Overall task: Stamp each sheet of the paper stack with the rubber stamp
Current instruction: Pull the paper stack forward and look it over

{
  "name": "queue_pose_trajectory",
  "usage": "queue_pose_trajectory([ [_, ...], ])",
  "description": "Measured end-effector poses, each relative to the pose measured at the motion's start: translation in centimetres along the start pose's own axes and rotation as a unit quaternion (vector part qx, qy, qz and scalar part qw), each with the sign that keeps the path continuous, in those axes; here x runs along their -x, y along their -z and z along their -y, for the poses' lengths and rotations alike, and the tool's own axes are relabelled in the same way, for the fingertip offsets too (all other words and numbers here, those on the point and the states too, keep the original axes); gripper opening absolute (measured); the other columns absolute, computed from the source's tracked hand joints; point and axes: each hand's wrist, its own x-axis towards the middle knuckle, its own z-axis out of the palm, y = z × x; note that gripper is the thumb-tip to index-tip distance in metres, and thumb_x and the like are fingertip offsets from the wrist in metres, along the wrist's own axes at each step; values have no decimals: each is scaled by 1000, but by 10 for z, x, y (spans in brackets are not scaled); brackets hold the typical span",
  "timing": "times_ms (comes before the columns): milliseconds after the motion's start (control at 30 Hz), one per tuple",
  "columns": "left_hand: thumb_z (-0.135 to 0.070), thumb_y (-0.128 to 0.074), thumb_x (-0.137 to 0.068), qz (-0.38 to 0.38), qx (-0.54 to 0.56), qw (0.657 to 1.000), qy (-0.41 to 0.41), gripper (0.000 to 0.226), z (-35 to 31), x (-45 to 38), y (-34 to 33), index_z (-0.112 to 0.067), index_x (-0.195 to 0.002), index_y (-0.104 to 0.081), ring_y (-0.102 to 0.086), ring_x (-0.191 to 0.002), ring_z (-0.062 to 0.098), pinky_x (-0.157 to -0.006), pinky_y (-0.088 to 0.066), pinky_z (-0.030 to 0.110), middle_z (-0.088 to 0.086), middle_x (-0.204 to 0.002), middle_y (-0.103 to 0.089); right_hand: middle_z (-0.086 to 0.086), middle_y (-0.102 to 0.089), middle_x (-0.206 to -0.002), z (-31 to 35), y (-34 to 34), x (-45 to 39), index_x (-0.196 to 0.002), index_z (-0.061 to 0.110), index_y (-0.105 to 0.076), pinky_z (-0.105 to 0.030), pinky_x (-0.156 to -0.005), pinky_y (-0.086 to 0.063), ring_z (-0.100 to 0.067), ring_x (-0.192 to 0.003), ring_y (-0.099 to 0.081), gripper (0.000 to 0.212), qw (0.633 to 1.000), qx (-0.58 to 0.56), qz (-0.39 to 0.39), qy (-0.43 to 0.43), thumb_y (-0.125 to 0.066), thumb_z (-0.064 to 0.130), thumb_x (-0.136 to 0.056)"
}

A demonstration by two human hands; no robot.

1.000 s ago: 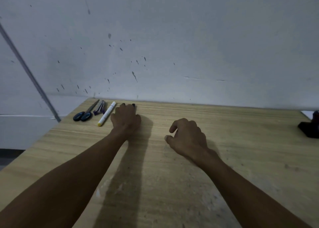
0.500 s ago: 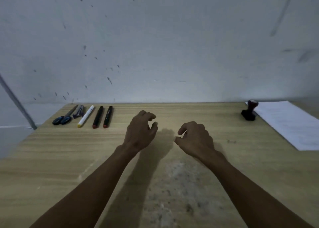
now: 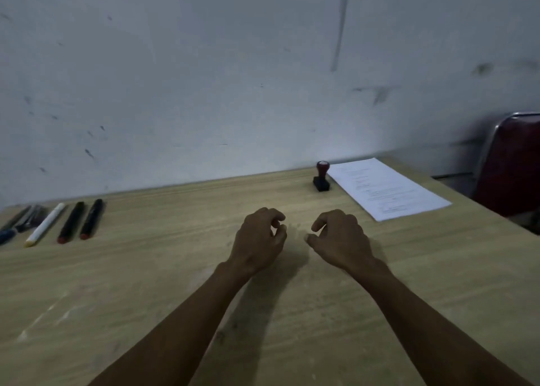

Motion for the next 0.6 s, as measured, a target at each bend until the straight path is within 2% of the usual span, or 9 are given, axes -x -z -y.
queue_pose_trajectory([
  [167,-22,-58,-91,54,24,998,10,23,-38,-17,-38,-13,-112,-65,-63,-83,15,-78,-55,41,1,-100,-67,3,-64,-100,-41,23,-9,-96,31,-64,-33,-79,-52,-16,-92,-62,27,999,6,-21,-32,-73,44,-75],
  [367,-10,-51,-93,102,83,989,73,29,-86,-52,-82,-7,-120,-63,-63,-102,22,-87,-51,32,11,-116,-66,2,-63,-112,-88,51,-36,-108,24,-67,-33,-84,-48,-21,-107,-59,23,996,34,-70,-49,-64,26,-86],
  [467,-6,-48,-90,123,183,958,184,36,-109,-74,-105,-7,-126,-54,-60,-108,29,-85,-51,36,17,-121,-61,-3,-56,-122,-114,61,-59,-116,21,-63,-34,-83,-45,-24,-115,-53,26,993,60,-89,-50,-57,19,-91],
  [600,-2,-44,-90,156,278,909,267,31,-134,-106,-126,-6,-121,-49,-53,-103,23,-77,-40,25,11,-122,-56,-12,-45,-126,-145,74,-97,-119,14,-57,-36,-81,-41,-30,-120,-40,29,985,94,-112,-87,-50,11,-91],
])
